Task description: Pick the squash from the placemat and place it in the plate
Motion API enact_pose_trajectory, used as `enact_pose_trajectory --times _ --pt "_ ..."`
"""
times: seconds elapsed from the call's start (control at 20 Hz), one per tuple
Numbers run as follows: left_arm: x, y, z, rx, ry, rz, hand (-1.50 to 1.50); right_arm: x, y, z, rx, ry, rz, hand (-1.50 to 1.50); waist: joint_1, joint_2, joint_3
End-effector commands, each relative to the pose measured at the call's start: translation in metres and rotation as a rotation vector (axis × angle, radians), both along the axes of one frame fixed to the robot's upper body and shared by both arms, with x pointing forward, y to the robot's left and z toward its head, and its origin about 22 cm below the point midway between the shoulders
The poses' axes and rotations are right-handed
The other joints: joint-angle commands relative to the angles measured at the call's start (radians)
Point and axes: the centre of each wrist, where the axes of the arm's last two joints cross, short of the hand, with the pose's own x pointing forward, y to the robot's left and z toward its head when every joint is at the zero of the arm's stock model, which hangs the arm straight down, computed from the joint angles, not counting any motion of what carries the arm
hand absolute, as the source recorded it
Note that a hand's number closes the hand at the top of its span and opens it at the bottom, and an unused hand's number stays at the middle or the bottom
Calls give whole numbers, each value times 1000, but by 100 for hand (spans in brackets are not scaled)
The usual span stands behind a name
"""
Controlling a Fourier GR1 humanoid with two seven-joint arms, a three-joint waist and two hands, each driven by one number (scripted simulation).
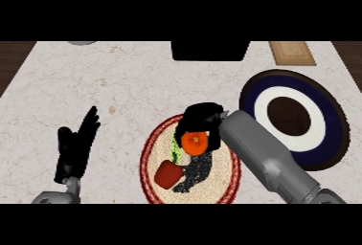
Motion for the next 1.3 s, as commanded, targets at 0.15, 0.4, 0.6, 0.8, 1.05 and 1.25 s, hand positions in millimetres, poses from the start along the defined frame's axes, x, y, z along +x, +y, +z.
enact_pose_trajectory --times 0.15,0.4,0.6,0.8,1.05,1.25 --pt "5 2 7 7 4 3 0 6 3 -10 68 -29 20 150 3 3 0" --pt "-14 11 7 16 18 0 0 9 -11 0 213 -135 -117 150 0 -1 0" --pt "-8 11 -7 3 22 46 0 22 -37 10 205 -297 -643 150 -53 -16 -1" --pt "-15 18 -12 5 44 91 0 21 -83 -6 175 -416 -1135 150 -108 -33 -2" --pt "-8 13 -9 10 28 86 0 16 -29 22 333 -599 -1351 150 -98 -35 -4" --pt "-14 22 -8 11 33 93 0 14 -17 51 478 -841 -1479 150 -87 -38 -4"
